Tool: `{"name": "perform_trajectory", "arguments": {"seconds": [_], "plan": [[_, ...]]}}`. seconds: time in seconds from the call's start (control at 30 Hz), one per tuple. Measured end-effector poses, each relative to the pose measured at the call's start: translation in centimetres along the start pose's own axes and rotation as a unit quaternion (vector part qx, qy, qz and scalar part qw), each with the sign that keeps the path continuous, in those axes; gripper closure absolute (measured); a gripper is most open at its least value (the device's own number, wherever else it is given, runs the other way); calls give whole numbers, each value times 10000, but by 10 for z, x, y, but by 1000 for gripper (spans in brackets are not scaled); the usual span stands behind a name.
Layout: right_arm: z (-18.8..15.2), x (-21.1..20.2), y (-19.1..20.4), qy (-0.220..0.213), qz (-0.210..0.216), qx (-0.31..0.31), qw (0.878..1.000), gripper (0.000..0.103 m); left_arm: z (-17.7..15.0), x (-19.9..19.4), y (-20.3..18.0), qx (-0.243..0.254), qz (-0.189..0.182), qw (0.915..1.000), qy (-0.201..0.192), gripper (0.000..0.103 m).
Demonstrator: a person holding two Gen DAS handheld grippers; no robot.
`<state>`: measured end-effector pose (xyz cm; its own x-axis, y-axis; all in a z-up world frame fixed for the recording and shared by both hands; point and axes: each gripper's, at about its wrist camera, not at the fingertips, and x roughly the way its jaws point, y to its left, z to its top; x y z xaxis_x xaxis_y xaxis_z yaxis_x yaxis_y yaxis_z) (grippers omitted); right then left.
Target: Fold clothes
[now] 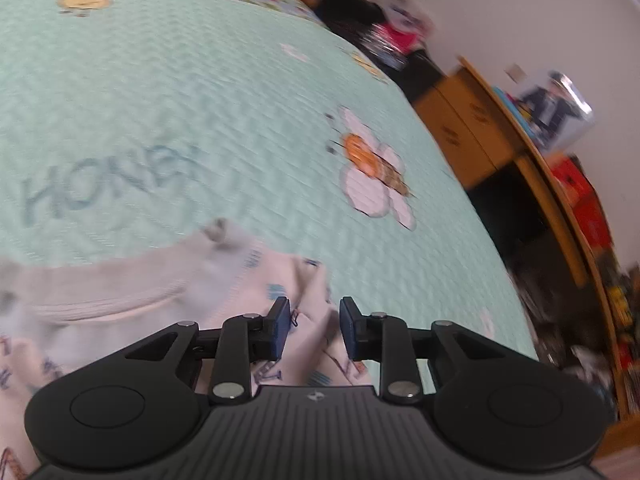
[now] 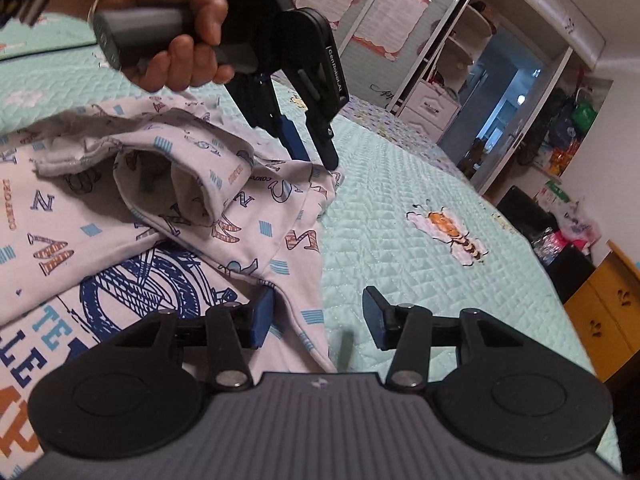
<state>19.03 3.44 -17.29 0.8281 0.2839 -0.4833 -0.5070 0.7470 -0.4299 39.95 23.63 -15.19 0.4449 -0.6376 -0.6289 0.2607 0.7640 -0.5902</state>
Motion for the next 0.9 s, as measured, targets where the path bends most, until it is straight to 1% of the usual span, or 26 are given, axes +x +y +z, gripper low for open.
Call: {"name": "perform_trajectory", "arguments": {"seconds": [0.03,0.07,0.13,0.2,0.27,0.3,0.33,0.4,0.5,0.53,0.6,0.7,0.73,0.8,0.83,0.9], "plan": [[0,0,-2,2,50,60,10000,55,0,2,-3,103,-33,9999,47,82],[0,0,-3,8,84,102,9999,55,0,4,-7,205,-65,9997,94,96],[0,-1,-3,-12,86,106,9999,56,1,7,-15,443,-31,9989,154,98],[1,-2,0,-64,5,25,10000,56,3,9,-23,650,140,9977,132,99],[1,-2,4,-119,-98,-80,9998,61,8,10,-26,691,318,9971,28,99],[1,-3,5,-130,-133,-139,9997,69,11,11,-27,700,405,9967,-31,99],[1,-3,7,-134,-160,-193,9996,84,14,11,-28,708,490,9962,-92,99],[1,-3,10,-110,-216,-270,9993,97,20,12,-30,701,597,9955,-210,99],[0,-4,11,-96,-400,-310,9987,99,28,20,-35,723,673,9948,-241,99],[0,-3,11,-66,-295,-280,9992,99,29,24,-36,749,747,9942,-207,99],[-1,-3,11,-19,-84,-236,9997,99,28,31,-36,802,1020,9915,-106,99],[1,-5,14,-99,210,-297,9993,99,26,38,-30,833,1369,9871,-21,99],[2,-6,14,-124,286,-303,9991,99,25,37,-27,777,1372,9875,-45,99],[3,-4,14,-90,424,-365,9984,99,26,33,-22,599,1209,9907,-148,98],[2,-4,15,-84,451,-387,9982,99,26,29,-21,489,1095,9924,-263,98],[1,-4,16,-73,504,-431,9978,99,28,18,-15,117,757,9955,-559,98]]}}
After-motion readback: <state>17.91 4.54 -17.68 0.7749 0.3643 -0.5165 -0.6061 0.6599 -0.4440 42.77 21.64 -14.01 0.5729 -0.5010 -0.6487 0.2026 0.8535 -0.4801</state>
